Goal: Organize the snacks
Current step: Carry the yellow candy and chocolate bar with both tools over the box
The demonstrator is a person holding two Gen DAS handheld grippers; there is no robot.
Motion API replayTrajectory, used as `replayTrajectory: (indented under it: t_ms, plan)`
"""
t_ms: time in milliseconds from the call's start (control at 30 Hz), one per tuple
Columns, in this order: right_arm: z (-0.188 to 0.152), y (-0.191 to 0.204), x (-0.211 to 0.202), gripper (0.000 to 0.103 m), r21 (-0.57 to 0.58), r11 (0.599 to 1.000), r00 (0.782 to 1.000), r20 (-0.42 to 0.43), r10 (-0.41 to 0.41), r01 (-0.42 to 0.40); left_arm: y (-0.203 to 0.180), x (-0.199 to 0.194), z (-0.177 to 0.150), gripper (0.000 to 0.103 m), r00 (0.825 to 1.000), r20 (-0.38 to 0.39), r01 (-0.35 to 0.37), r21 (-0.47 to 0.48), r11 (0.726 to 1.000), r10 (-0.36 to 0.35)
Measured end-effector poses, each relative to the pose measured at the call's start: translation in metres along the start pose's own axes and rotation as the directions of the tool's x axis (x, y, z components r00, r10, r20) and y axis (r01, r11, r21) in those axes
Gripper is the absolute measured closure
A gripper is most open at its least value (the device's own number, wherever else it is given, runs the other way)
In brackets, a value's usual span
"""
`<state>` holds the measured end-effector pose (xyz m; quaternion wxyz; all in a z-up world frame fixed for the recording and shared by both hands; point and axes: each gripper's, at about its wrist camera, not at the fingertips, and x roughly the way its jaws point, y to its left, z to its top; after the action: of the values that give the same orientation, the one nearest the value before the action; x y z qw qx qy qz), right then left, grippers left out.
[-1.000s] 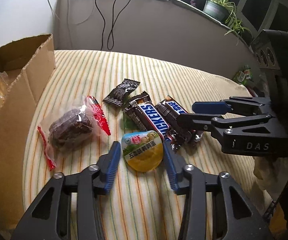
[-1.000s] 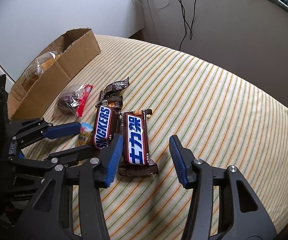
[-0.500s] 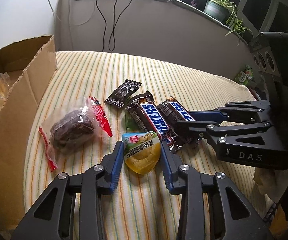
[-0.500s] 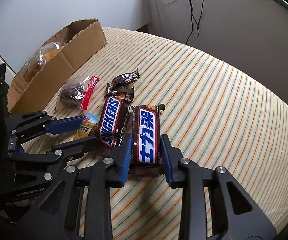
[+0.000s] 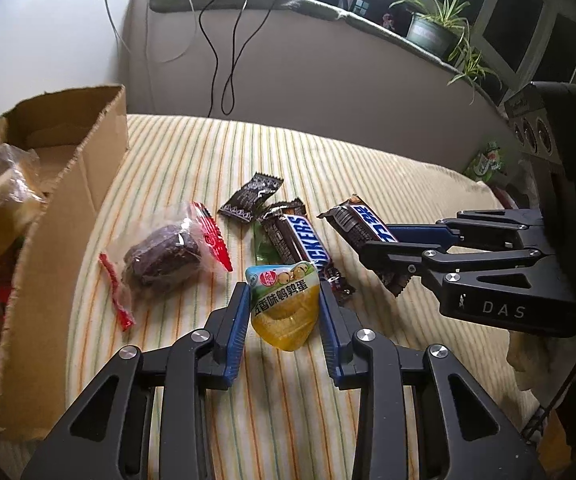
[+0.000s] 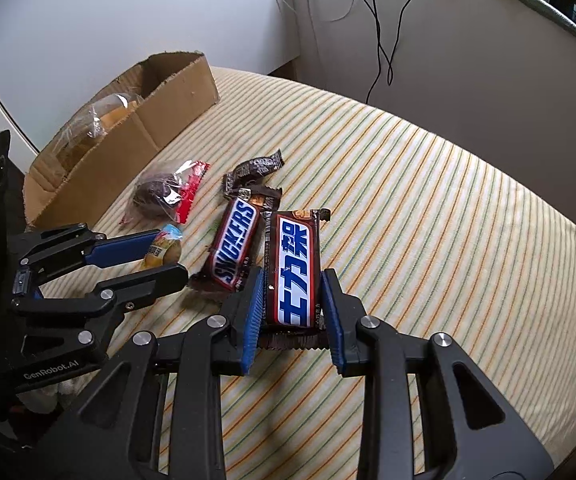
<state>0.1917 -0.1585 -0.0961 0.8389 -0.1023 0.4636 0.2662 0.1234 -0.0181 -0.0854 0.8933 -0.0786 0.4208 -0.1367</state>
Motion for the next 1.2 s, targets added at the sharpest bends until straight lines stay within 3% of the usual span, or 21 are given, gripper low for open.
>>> replayTrajectory:
  t_ms: [533,1200]
  plan:
    - [0.030,0.046,-0.033,0.074,-0.066,0.998,0.997,0.075,0.002,0.003,0.036,-0.067,0.002,0.071,0.991,0.121,-0.046,-0.034,0.998,0.050]
    - [0.110,0.123,0.009,0.074,-0.151,0.988,0.996,0.079,0.034,-0.022,0.123,-0.114,-0.002,0.071,0.967,0.185,-0.143,-0.170,0.975,0.174]
